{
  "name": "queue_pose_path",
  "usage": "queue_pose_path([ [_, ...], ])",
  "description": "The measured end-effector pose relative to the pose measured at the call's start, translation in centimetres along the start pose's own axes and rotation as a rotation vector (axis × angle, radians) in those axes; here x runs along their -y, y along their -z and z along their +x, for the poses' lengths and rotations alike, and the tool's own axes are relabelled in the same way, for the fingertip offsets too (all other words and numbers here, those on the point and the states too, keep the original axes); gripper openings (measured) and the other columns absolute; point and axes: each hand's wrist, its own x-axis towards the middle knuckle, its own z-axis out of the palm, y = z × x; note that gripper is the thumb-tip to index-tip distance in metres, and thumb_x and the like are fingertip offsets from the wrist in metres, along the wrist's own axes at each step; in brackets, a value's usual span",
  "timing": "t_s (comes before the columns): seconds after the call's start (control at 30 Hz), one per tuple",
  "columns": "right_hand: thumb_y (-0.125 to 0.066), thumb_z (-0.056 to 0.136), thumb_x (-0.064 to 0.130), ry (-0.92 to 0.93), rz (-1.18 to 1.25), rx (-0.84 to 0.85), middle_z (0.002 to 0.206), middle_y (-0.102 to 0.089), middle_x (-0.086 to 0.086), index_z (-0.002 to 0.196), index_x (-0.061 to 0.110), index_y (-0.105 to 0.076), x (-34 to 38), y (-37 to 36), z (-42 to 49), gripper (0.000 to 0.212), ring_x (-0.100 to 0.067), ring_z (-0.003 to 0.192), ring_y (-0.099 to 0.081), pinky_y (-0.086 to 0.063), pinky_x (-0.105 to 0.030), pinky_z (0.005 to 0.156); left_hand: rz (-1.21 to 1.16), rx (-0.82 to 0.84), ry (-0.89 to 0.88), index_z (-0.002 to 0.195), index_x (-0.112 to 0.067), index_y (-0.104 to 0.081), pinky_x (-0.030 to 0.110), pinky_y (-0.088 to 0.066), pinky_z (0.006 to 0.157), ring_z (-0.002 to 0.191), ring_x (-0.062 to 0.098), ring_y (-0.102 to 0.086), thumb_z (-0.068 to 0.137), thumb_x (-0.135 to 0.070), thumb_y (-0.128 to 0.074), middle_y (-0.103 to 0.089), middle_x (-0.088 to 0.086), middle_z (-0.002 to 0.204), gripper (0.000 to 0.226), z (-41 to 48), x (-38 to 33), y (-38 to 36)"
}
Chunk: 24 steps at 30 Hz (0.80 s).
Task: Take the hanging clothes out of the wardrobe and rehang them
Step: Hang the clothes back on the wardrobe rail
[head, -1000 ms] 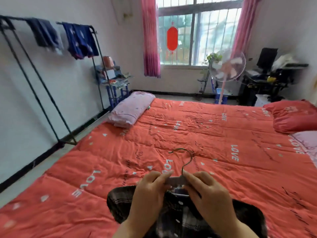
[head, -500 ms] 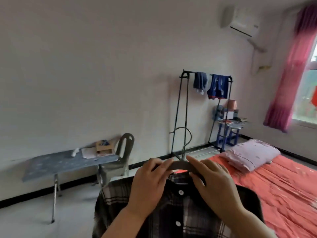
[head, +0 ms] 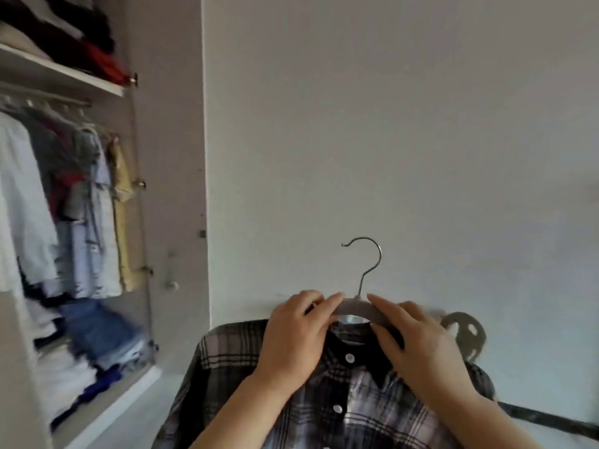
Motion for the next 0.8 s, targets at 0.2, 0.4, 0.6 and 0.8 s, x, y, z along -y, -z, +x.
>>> queue_pose_path([
  [0.2, -0.077, 0.074, 0.017, 0.231, 0.171, -0.007, 0.086, -0.064, 0.008, 0.118, 0.026, -0.061, 3.3, -9.0, 8.8, 0.048, -0.009, 0.059, -0.061, -0.035, -0.011, 0.040, 0.214, -0.046, 0.142, 0.108, -0.015, -0.068, 0.030, -0.057, 0.057, 0.072, 0.015, -0.065, 0.072, -0.010, -0.064, -0.064, 0.003, 0.087, 0.036, 0.8, 8.9, 3.0],
  [0.4, -0.080, 0.069, 0.014, 0.399, 0.276, -0.037, 0.086, -0.063, 0.009, 0.118, 0.027, -0.058, 7.9, -18.5, 15.2, 0.055, -0.011, 0.058, -0.061, -0.036, -0.014, 0.039, 0.301, -0.072, 0.271, 0.116, -0.020, -0.063, 0.016, -0.047, 0.072, 0.081, 0.004, -0.055, 0.081, -0.016, -0.061, -0.061, -0.002, 0.094, 0.035, -0.2, 18.7, 5.3],
  [0.6, -0.075, 0.076, 0.016, 0.482, 0.317, -0.037, 0.088, -0.062, 0.009, 0.121, 0.033, -0.049, 12.7, -28.1, 21.9, 0.055, -0.012, 0.059, -0.061, -0.038, -0.016, 0.040, 0.360, -0.106, 0.290, 0.118, -0.020, -0.063, 0.014, -0.045, 0.072, 0.081, 0.003, -0.053, 0.087, -0.029, -0.048, -0.061, -0.005, 0.095, 0.035, -0.3, 30.4, 6.9],
  [0.8, -0.075, 0.075, 0.012, 0.554, 0.383, -0.106, 0.091, -0.061, 0.007, 0.122, 0.027, -0.056, 17.5, -35.8, 30.1, 0.053, -0.014, 0.064, -0.062, -0.045, -0.021, 0.042, 0.368, -0.165, 0.299, 0.117, -0.018, -0.065, 0.009, -0.042, 0.072, 0.079, 0.004, -0.053, 0.088, -0.030, -0.049, -0.060, -0.004, 0.092, 0.035, 2.3, 41.1, 9.1],
])
